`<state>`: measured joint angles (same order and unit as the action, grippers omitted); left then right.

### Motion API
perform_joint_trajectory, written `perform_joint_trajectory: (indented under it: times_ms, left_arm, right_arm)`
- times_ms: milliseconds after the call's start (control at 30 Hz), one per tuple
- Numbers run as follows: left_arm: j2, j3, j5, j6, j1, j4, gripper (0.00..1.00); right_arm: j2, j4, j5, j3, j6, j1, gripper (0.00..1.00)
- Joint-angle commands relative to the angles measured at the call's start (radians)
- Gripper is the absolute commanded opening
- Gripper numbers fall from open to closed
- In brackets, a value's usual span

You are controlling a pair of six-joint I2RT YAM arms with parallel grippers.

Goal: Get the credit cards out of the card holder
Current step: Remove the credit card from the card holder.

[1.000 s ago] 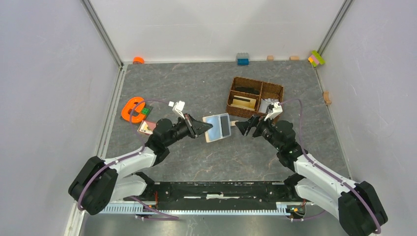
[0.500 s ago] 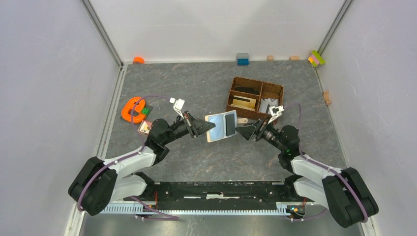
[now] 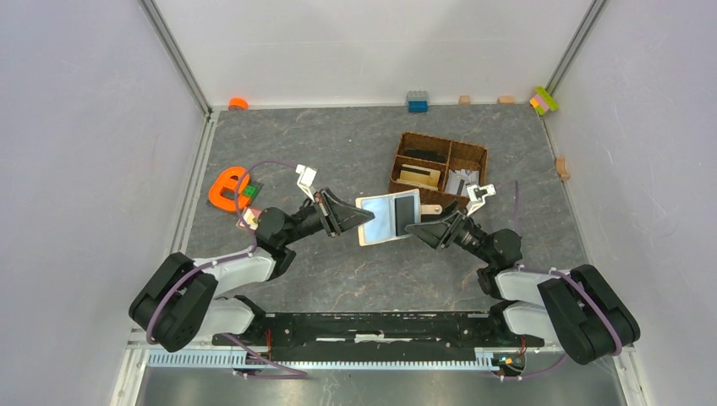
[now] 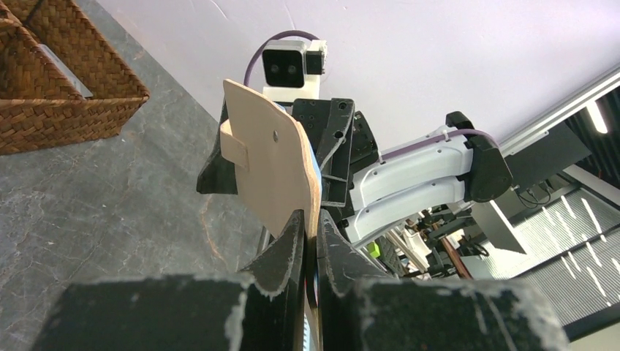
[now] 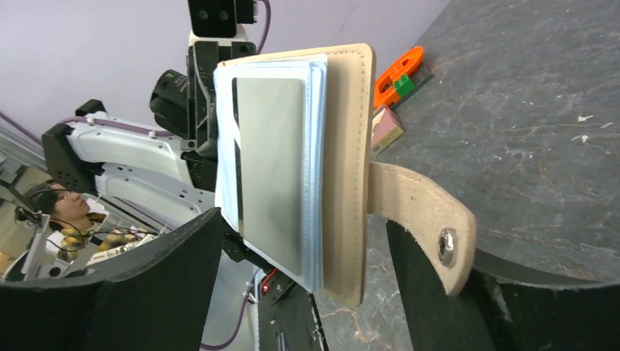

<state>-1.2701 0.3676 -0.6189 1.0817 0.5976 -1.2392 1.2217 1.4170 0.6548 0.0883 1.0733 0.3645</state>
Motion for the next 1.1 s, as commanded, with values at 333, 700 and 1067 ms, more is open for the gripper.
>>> perform_joint_trajectory:
  times_ms: [333,700,1067]
  left_arm:
    - [0.120,-0.021,0.108,-0.089,-0.019,0.172,0.02]
    - [0.191,0.010,0.287,-0.187,-0.021,0.529,0.14]
    - [0.635,-0.008,0.730,-0.292,-0.021,1.001,0.76]
  right_arm:
    - [-0.049,0.128,-0.010,-0.022,-0.019,0.004,0.25]
    - [-0.093,-0.036,-0.060,-0.015,-0.050,0.003,0.00]
    - [-0.077,-0.245,-0.150,-0.004,-0.115,0.004,0.00]
